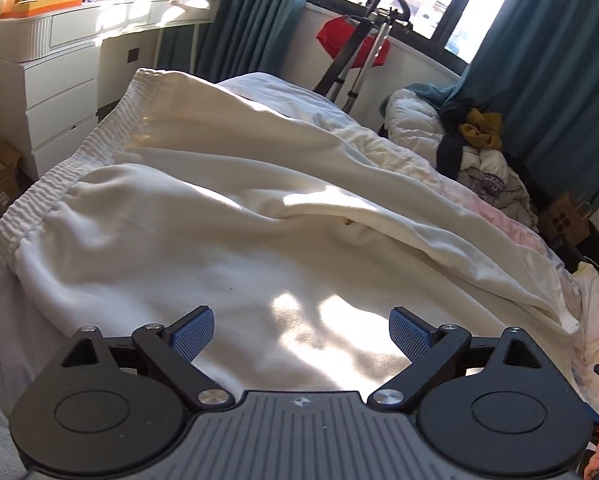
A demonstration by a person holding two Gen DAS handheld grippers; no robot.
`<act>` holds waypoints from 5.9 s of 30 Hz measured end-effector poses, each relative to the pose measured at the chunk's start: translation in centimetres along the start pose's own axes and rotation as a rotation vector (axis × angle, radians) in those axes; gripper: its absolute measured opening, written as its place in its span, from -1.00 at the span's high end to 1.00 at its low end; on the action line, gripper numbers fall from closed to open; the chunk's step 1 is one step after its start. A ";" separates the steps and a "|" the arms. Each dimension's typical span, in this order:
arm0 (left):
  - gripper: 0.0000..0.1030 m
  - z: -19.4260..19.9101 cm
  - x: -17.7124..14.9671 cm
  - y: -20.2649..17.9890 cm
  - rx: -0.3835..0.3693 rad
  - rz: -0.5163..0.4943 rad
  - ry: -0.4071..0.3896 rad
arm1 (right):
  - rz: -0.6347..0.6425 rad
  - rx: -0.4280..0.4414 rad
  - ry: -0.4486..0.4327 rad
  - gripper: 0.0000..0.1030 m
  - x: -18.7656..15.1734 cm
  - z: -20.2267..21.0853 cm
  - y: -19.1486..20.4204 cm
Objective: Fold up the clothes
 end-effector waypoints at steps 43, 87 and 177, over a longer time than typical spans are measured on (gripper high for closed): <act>-0.23 -3.1 -1.5 18.4 0.006 0.747 -0.047 | -0.514 -0.118 -0.123 -0.17 3.9 -4.2 -10.6; 0.89 3.8 4.5 21.7 -0.198 0.771 -0.135 | -0.256 0.045 -0.320 0.83 7.8 2.5 -1.3; 0.80 -9.6 13.8 21.7 -0.296 0.557 -0.063 | -0.120 0.107 -0.189 0.66 9.5 -8.3 3.3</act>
Point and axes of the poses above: each gripper's, at about its wrist camera, not at the fingertips, and z roughly against the way its jaws point, y to its left, x to its top, the point moved 7 cm from there along -z, roughly the way its jaws point, and after that the axes turned 7 degrees about -z, right-handed, at the moved point
